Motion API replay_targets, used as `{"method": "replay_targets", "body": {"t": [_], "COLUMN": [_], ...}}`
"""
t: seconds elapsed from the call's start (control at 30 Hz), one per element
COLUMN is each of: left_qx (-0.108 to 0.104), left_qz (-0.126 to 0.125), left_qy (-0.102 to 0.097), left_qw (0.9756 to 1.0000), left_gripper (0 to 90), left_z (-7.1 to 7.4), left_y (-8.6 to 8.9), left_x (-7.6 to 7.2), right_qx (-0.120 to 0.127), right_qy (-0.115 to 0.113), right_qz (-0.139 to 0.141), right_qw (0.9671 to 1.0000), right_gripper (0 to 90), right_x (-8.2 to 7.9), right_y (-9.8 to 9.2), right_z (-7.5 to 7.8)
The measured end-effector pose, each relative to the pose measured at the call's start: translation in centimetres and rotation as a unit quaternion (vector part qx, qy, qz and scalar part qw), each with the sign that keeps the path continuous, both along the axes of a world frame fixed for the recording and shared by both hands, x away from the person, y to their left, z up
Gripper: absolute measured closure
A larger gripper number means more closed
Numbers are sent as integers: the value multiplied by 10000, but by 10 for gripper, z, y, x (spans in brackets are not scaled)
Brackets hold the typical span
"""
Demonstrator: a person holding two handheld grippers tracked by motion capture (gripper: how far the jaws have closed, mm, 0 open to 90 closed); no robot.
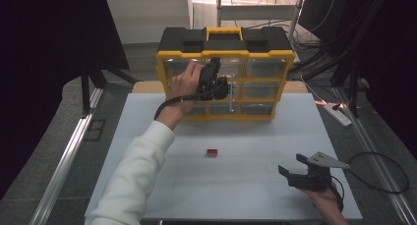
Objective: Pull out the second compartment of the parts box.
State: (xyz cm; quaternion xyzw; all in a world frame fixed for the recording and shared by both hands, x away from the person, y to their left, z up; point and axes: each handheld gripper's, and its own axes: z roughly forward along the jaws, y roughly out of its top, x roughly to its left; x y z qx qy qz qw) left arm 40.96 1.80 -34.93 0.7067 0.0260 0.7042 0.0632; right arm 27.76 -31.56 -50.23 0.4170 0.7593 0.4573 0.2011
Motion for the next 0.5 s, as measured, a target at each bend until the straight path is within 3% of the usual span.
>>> {"method": "replay_targets", "body": {"t": [0.5], "left_qx": [-22], "left_qz": [-27], "left_qy": [-10], "left_qw": [10000], "left_gripper": [768], "left_z": [1], "left_y": [0], "left_x": [-3], "right_qx": [-2], "right_qy": [-9], "right_qz": [2], "right_qw": [10000], "right_gripper": [140], "right_x": [0], "right_y": [0], "right_z": [0]}}
